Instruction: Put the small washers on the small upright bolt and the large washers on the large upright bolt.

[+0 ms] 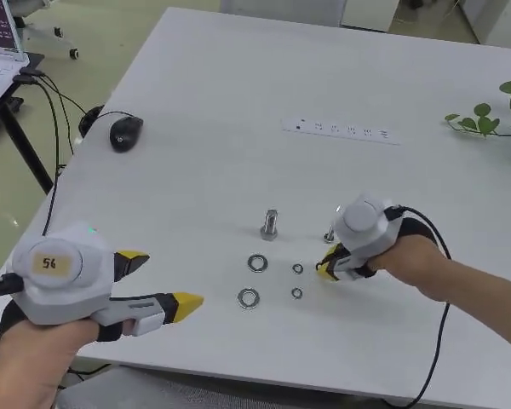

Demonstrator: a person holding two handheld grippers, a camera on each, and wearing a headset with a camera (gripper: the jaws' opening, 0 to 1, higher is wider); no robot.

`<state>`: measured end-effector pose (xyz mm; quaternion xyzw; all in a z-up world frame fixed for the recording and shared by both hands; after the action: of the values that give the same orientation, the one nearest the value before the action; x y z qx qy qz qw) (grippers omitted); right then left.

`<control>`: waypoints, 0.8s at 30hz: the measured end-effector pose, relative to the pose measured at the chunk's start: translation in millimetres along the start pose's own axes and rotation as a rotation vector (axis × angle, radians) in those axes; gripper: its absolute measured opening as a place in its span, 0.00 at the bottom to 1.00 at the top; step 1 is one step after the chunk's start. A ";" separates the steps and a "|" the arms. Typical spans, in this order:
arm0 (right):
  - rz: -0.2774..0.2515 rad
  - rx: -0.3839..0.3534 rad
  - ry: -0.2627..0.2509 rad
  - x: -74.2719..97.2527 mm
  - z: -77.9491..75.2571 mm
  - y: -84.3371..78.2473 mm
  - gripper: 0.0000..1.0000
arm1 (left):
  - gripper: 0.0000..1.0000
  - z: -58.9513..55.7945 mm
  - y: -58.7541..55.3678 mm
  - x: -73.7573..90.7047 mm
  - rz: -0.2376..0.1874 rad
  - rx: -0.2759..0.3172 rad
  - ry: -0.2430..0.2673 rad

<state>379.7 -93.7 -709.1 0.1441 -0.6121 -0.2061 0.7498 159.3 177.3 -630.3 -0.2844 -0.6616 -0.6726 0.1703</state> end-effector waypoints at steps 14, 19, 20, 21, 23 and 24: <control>-0.024 -0.016 -0.099 55.8 -29.3 -2.4 0.13 | 0.65 -3.5 2.0 -4.0 -0.002 -0.002 -0.013; -0.018 0.001 -0.111 62.6 -32.5 6.3 0.13 | 0.65 -4.5 2.8 -4.0 -0.001 -0.005 -0.015; -0.015 0.009 -0.110 64.0 -31.7 9.6 0.13 | 0.65 -4.4 2.9 -3.7 -0.002 -0.005 -0.015; -0.011 0.015 -0.110 64.6 -31.7 11.7 0.13 | 0.65 -4.1 2.8 -3.5 -0.002 -0.003 -0.014; 0.006 0.042 -0.103 65.9 -31.2 17.0 0.13 | 0.65 -3.3 2.3 -3.2 0.000 -0.003 -0.012; 0.015 0.054 -0.099 66.4 -31.1 19.4 0.13 | 0.65 -3.0 2.1 -2.8 0.000 -0.004 -0.011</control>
<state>423.7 -110.1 -649.6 0.1491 -0.6547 -0.1907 0.7160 162.3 173.8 -630.2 -0.2884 -0.6613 -0.6722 0.1661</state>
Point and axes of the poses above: the centre of the closed fingertips' face, and the gripper's own axes: x roughly backward along the fingers, z roughly to its left, y roughly out of its top, the point moved 10 cm from there along x, roughly backward along the fingers, and after that the axes turned 14 degrees about y, right-handed, at the moved point
